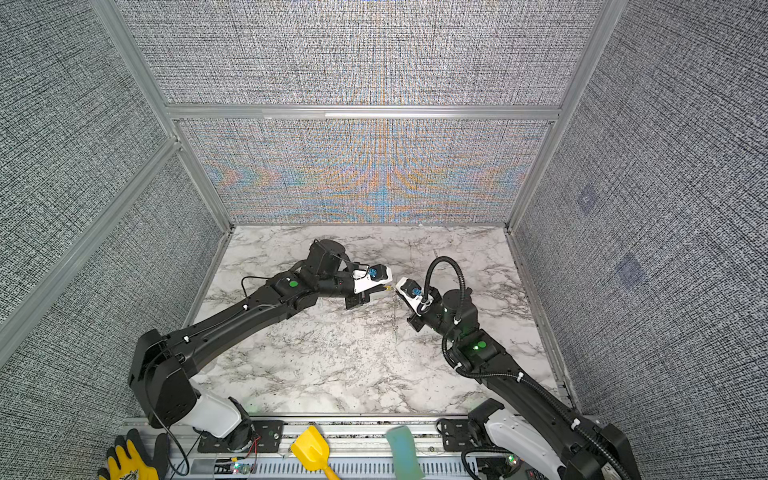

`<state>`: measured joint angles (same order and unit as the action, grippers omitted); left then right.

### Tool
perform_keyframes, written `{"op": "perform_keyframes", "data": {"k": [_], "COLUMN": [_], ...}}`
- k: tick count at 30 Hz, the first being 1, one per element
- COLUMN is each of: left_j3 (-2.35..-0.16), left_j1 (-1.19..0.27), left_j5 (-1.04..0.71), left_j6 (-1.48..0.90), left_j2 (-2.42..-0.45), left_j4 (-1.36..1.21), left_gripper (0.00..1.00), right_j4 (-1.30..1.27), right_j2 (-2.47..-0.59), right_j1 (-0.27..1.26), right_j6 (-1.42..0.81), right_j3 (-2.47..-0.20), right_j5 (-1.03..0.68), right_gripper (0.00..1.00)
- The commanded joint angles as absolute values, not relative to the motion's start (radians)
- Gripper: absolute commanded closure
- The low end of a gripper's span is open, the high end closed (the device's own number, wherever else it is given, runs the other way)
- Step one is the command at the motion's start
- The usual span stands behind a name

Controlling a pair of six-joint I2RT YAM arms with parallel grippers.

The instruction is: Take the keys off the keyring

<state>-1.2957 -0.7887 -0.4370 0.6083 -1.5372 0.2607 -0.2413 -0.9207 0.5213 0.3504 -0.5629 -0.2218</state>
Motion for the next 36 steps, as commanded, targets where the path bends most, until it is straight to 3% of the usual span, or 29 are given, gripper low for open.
{"op": "perform_keyframes", "data": {"k": [1, 8, 20, 36], "left_j3": [-1.308, -1.324, -1.321, -1.321], "left_j1": [-0.786, -0.789, -0.796, -0.804], "left_j5": [-0.445, -0.457, -0.457, -0.464], "left_j6": [0.651, 0.667, 0.683, 0.692], "left_j2": [-1.528, -1.531, -1.525, -1.517], "left_j4": [0.268, 0.273, 0.275, 0.266], "left_gripper": [1.00, 1.00, 1.00, 1.00], "right_j4": [-0.225, -0.254, -0.256, -0.296], "right_j2": [-0.911, -0.901, -0.886, -0.906], "right_j1": [0.512, 0.508, 0.508, 0.508], "right_j6": [0.341, 0.335, 0.315, 0.274], "right_j3": [-0.566, -0.551, -0.541, -0.543], "right_j5": [-0.229, -0.258, -0.318, -0.377], "right_gripper": [1.00, 0.99, 0.76, 0.75]}}
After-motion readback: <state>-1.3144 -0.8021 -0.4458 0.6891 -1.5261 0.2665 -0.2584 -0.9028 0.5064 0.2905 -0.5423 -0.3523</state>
